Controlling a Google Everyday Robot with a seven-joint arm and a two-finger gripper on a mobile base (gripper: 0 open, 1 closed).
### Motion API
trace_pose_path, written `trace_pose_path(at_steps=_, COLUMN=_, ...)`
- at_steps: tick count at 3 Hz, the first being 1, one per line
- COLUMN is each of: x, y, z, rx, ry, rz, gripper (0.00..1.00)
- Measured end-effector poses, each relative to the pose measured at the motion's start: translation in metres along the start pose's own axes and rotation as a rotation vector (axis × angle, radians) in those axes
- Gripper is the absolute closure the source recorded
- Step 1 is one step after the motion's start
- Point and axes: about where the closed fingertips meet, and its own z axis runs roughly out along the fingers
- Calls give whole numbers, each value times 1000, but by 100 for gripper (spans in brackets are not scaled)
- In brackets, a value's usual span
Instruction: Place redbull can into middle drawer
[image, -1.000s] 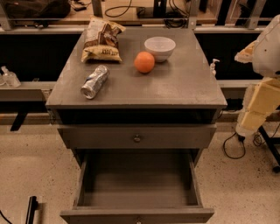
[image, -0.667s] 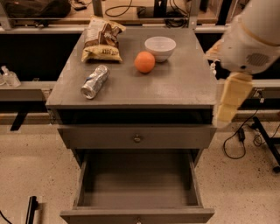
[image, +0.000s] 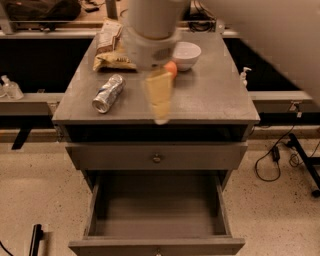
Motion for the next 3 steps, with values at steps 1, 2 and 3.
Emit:
trace_pose_path(at_steps=1, x=-33, y=-15, z=4, rx=11, ry=-12, rz=-76, gripper=0)
trace_pose_path(at_steps=2, x=-34, y=-15, z=3, rx=11, ry=-13, rz=-75, gripper=0)
trace_pose_path(at_steps=3, x=-24, y=-41, z=8, rx=-6, ry=24, rz=-161, gripper=0)
